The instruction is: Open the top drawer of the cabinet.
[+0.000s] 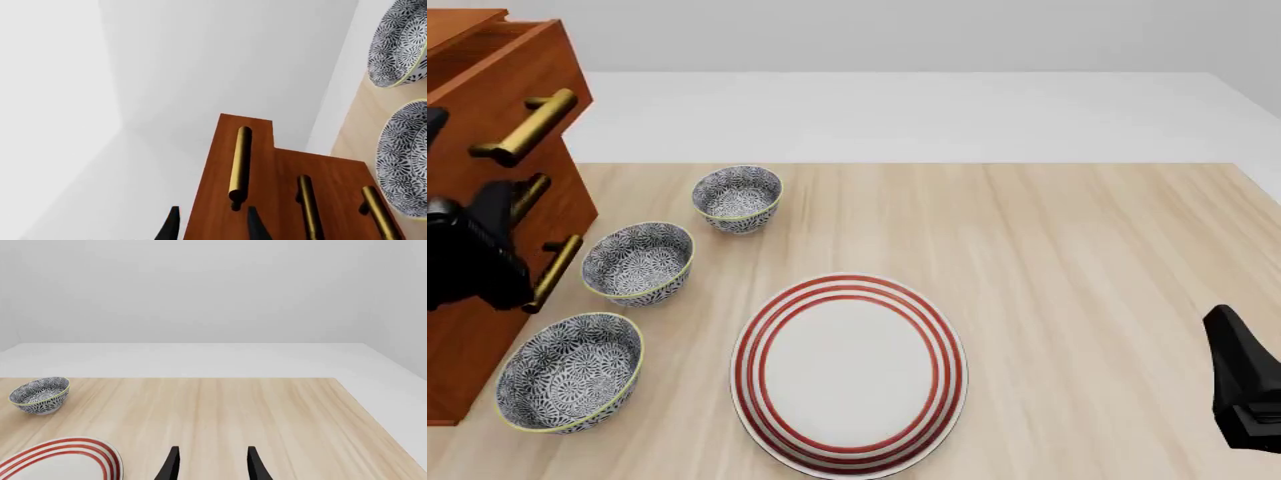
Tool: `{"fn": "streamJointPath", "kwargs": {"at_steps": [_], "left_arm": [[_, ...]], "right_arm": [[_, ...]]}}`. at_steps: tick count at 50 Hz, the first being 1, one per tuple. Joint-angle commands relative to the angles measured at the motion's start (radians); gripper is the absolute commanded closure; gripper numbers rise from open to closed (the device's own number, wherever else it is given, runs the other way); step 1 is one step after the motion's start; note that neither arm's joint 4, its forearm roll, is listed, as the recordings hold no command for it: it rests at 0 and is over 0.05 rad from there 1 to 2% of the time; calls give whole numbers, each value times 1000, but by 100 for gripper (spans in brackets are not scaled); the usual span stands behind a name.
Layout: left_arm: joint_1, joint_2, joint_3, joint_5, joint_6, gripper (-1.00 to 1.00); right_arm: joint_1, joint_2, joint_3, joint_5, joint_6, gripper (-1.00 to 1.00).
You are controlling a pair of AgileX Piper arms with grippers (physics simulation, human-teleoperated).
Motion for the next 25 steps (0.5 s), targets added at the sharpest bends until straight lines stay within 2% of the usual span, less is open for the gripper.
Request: {"fn": "streamJointPath", "kwargs": {"at_steps": [1, 10, 14, 19, 20, 21, 25], "left_arm": [[-11, -198, 32, 139, 15, -100], [-39, -383, 59, 292, 35, -100], [-45, -434, 40, 349, 18, -100], [-52, -480, -56, 424, -74, -100], [-59, -481, -52, 416, -64, -100], [-41, -474, -114, 439, -135, -100], [-45, -448, -136, 416, -135, -100]], "right_arm": [[0, 0, 0, 0, 0, -100], [0, 0, 0, 0, 0, -100], [0, 0, 0, 0, 0, -100], [0, 0, 0, 0, 0, -100], [0, 0, 0, 0, 0, -100], [0, 0, 0, 0, 0, -100], [0, 0, 0, 0, 0, -100]]}}
